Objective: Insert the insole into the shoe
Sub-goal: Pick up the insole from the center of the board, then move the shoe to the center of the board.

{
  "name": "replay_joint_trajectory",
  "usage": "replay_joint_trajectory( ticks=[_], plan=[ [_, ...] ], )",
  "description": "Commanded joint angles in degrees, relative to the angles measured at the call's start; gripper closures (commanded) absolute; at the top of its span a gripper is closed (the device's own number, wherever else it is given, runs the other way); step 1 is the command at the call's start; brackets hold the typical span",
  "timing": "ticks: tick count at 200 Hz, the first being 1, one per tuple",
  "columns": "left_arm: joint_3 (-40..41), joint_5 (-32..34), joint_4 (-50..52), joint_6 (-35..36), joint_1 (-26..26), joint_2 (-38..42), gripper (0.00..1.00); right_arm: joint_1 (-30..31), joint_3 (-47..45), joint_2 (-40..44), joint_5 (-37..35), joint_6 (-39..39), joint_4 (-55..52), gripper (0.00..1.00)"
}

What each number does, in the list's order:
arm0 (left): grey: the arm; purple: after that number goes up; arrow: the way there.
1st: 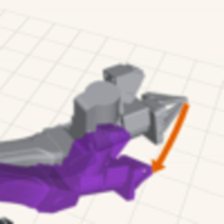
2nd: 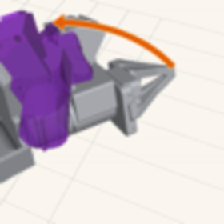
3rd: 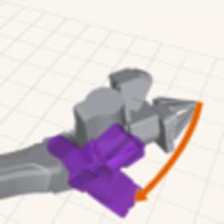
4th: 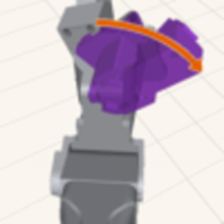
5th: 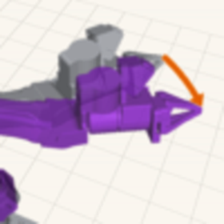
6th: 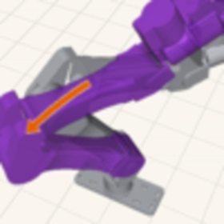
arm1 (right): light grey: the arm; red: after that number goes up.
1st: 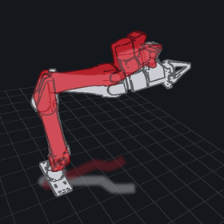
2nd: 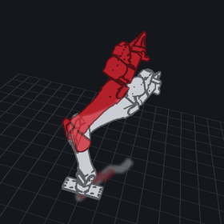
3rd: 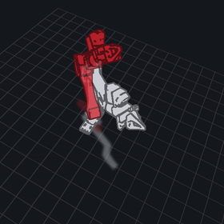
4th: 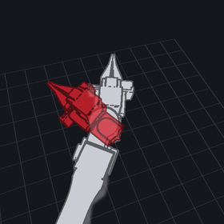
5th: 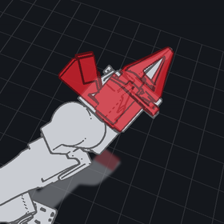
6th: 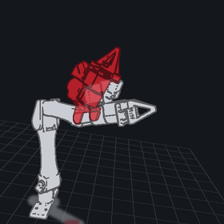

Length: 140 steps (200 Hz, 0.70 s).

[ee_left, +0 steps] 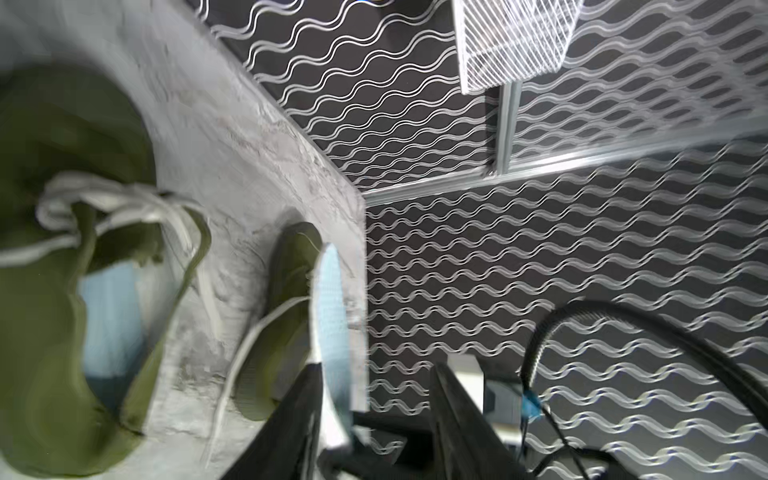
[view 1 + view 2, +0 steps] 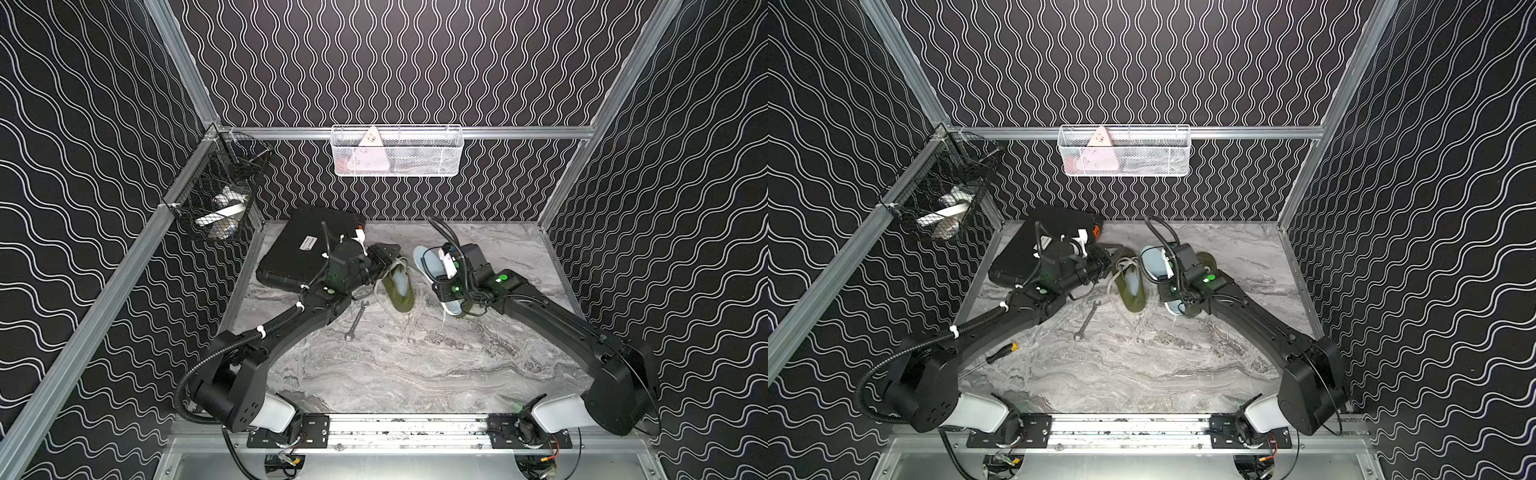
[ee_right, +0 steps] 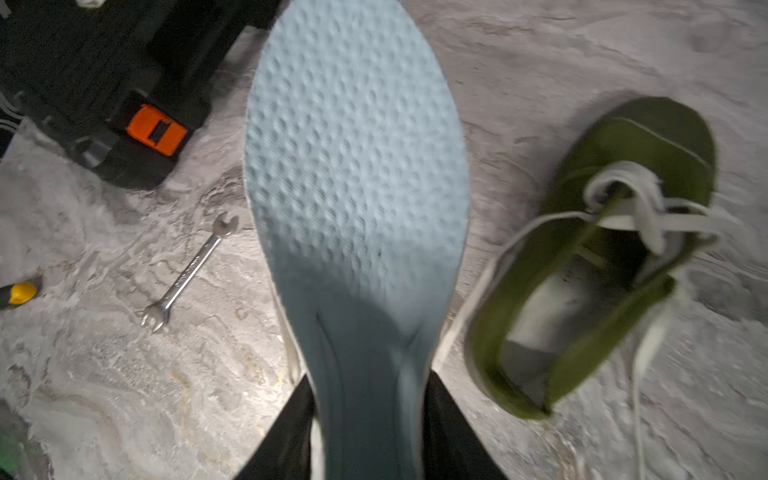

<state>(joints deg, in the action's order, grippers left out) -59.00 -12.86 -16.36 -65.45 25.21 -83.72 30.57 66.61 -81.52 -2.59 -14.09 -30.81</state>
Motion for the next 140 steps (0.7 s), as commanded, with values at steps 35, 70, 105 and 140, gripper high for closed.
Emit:
replay_joint_trajectory(
  ticks=[35,70,105,140],
  plan=[
    [-19.02,0.80,32.98,32.01,2.80,-10.41,0.53,-12.60,-2.49,7.04,-0.95,-2.99,-7.52,0.58],
    [-29.68,2.86,39.87,41.14,8.41,-19.65,0.52,-18.74,-3.28,8.59,0.19,-2.61,-9.87,0.57],
    [-41.81,4.16,45.37,48.99,13.80,-30.60,0.51,-22.88,-2.50,8.90,1.88,-2.05,-11.81,0.57],
    [-56.03,5.10,51.20,55.16,17.82,-43.38,0.49,-25.46,-2.08,9.15,3.88,-2.33,-13.13,0.57]
  ],
)
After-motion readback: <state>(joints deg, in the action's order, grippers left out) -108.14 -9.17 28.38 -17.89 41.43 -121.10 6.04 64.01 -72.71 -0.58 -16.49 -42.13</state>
